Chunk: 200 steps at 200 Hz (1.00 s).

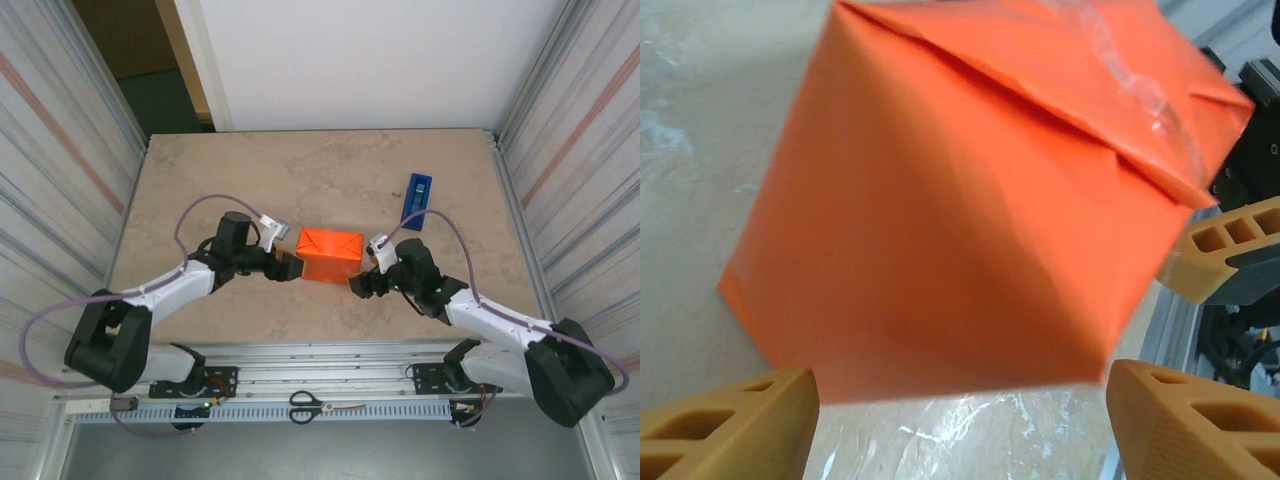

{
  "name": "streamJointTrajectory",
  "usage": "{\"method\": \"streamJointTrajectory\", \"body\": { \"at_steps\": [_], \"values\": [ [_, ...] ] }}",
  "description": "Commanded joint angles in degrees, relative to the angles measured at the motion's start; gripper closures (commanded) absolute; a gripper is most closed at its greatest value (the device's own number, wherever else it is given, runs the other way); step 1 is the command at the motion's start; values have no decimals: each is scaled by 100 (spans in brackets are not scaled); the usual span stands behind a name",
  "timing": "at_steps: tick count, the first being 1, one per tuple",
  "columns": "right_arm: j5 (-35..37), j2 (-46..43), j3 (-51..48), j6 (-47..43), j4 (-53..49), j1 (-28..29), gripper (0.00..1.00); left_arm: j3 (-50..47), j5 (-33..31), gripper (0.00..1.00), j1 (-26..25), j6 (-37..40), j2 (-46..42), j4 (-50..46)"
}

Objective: Wrap the gift box in paper
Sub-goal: Lay the gift box flat at the center of the table.

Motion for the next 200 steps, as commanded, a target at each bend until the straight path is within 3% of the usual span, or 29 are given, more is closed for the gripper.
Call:
{"method": "streamJointTrajectory", "body": {
  "at_steps": [1, 62, 104, 127, 146, 167, 184, 200],
  "values": [
    [-326, 400, 332, -364, 428, -153, 19, 284, 93, 26, 12, 437, 405, 303],
    [-1863, 1417, 1149, 243, 377, -995, 37, 1347, 542, 47, 329, -686, 1379, -5],
    [-2012, 2538, 2236, 983, -230, -1474, 36, 2065, 662, 46, 519, -1356, 2059, -90],
    [-1838, 3081, 2949, 1264, -809, -1626, 30, 2355, 573, 46, 645, -1600, 2221, -187],
    [-1411, 3148, 3235, 1286, -1178, -1702, 24, 2270, 401, 45, 819, -1733, 2036, -147],
    [-773, 2628, 3125, 1231, -1399, -1787, 20, 1861, -14, 39, 1043, -1687, 1510, -167],
    [455, 1694, 2685, 1149, -1295, -1799, 18, 1416, -363, 38, 1251, -1555, 983, -171],
    [1850, 666, 1991, 948, -848, -1854, 12, 992, -1122, 34, 1424, -1391, 408, -260]
  ]
}}
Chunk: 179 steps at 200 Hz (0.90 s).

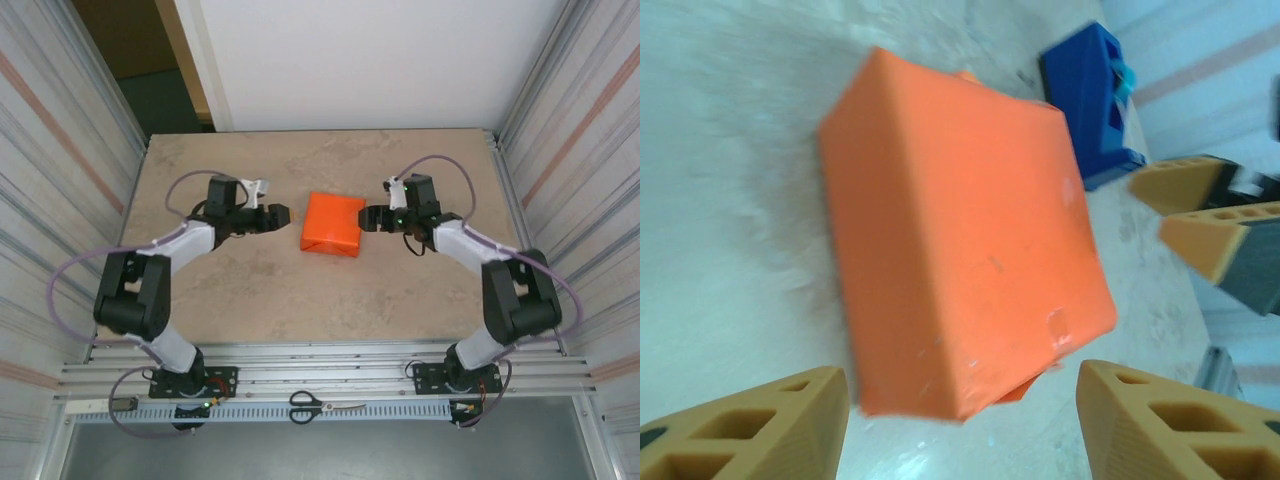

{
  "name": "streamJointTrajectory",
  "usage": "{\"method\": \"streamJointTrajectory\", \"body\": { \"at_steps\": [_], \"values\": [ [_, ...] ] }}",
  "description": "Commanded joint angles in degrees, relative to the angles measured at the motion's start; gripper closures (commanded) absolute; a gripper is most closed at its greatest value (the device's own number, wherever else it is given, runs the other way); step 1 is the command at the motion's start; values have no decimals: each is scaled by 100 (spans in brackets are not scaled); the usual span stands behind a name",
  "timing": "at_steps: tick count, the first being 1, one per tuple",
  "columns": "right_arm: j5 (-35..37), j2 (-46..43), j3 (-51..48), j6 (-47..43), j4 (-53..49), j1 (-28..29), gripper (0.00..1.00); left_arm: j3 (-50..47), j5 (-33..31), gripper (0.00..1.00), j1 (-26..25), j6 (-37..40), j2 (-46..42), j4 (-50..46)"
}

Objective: Wrap the gift box in paper
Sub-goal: Lay the gift box flat at the center of the table, then reset both arms

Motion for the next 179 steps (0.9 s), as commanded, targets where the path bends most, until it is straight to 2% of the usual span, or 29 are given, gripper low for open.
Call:
{"method": "streamJointTrajectory", "body": {
  "at_steps": [1, 14, 22, 46, 69, 90, 106, 119, 140, 146, 152, 162, 179],
  "values": [
    [2183, -1521, -700, -214, 234, -90, 11, -526, -1036, 34, 217, 212, -848, -162],
    [3108, -2144, -1166, -468, 482, -277, 8, -866, -1973, 29, 291, 456, -1305, -218],
    [3342, -2356, -1433, -613, 638, -497, 6, -1062, -2662, 27, 303, 632, -1571, -187],
    [3576, -2405, -2049, -639, 1151, -1261, 4, -1536, -4260, 22, 328, 1388, -2042, 105],
    [2970, -2223, -2632, -581, 1981, -1876, 3, -1628, -5027, 16, 469, 1885, -2057, 208],
    [2321, -1794, -2994, -607, 2921, -2337, 3, -1617, -5165, 15, 621, 2186, -1907, 412],
    [1502, -1424, -3102, -492, 3525, -2637, 3, -1809, -4748, 11, 813, 2440, -1725, 994],
    [995, -1021, -3110, -487, 4106, -2667, 4, -2026, -4406, 11, 1019, 2547, -1376, 1729],
    [731, -259, -2886, -381, 4576, -2656, 6, -2244, -4014, 10, 1217, 2675, -881, 2743],
    [677, -237, -2795, -493, 4387, -2580, 6, -2176, -3897, 9, 1276, 2559, -883, 2576],
    [693, -263, -2752, -638, 4256, -2475, 7, -2228, -3686, 9, 1376, 2467, -835, 2821],
    [705, -173, -2972, -839, 4773, -2308, 6, -2324, -3460, 10, 1451, 2479, -646, 3049],
    [1240, 303, -3399, -1043, 6067, -1984, 3, -2914, -3081, 9, 1433, 2640, -394, 4317]
  ]
}}
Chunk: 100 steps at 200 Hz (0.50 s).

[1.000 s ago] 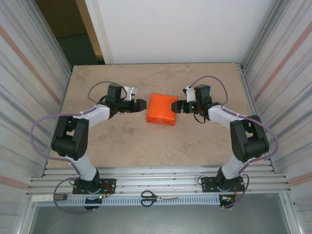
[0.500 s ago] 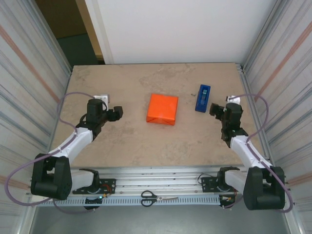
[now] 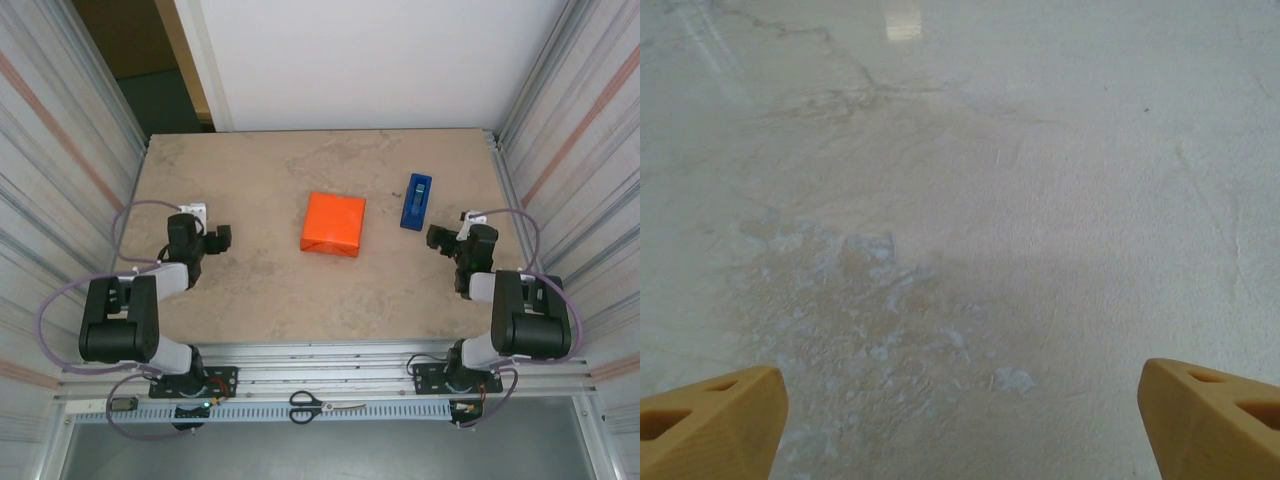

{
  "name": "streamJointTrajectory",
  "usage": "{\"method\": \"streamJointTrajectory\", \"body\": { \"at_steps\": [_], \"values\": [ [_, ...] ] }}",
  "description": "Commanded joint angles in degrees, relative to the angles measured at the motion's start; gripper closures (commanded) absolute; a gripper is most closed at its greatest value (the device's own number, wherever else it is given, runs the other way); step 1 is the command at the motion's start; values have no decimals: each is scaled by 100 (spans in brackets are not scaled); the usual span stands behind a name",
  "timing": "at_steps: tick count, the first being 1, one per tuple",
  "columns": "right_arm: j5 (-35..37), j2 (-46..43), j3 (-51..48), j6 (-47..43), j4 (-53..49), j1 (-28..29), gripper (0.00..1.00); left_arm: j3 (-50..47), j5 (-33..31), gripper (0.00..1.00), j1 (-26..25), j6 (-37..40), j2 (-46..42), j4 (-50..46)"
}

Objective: Wrap the gift box in paper
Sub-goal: Reset both arms

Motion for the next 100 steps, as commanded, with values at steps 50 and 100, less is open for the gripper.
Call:
{"method": "streamJointTrajectory", "body": {
  "at_steps": [50, 100],
  "values": [
    [1289, 457, 226, -202, 604, 523, 2, -452, -526, 1, -309, 225, 298, 1740],
    [1330, 408, 228, -212, 521, 554, 2, -509, -320, 1, -251, 230, 250, 1801]
  ]
}}
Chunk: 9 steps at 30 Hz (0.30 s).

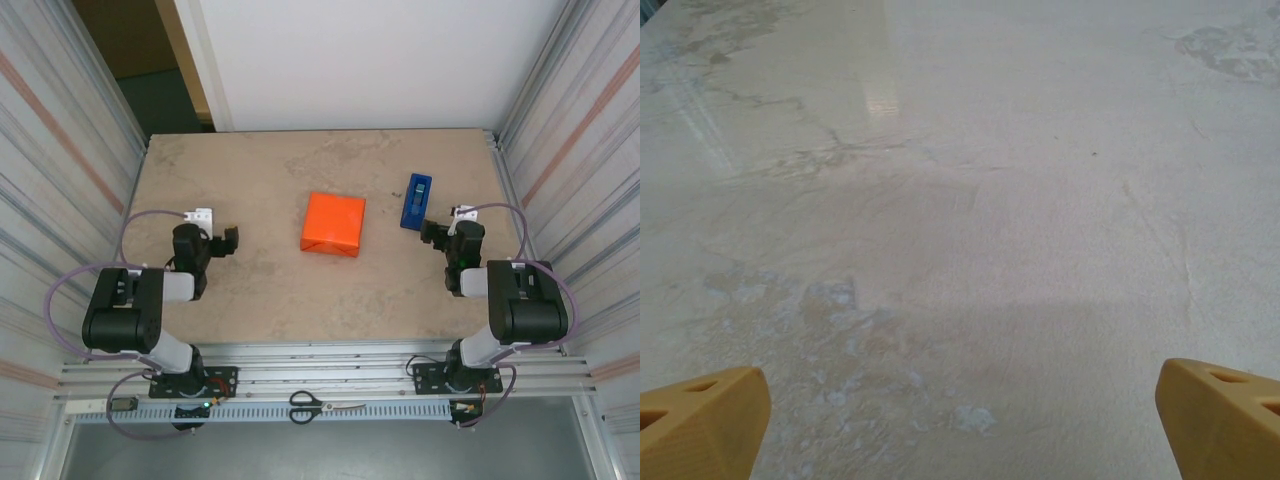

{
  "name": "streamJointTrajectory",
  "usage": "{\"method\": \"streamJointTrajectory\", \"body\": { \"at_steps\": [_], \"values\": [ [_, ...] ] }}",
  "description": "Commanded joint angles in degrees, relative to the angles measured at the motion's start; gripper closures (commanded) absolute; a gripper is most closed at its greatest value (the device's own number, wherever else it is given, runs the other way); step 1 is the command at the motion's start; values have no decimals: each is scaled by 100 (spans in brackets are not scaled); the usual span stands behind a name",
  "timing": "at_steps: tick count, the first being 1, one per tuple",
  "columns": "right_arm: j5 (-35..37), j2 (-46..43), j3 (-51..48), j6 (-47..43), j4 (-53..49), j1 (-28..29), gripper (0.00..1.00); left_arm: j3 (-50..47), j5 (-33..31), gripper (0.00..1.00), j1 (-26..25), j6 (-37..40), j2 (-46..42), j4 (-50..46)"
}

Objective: Wrap the gift box in paper
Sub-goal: Reset both arms

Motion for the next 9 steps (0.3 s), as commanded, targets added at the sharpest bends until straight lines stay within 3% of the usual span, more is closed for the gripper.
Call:
{"method": "streamJointTrajectory", "body": {
  "at_steps": [1, 9],
  "values": [
    [213, -17, 72, -55, 22, 44, 2, 61, -173, 1, 7, 121, -36, 206],
    [176, -12, 88, -39, -14, 27, 2, 72, -205, 1, -14, 134, -54, 170]
  ]
}}
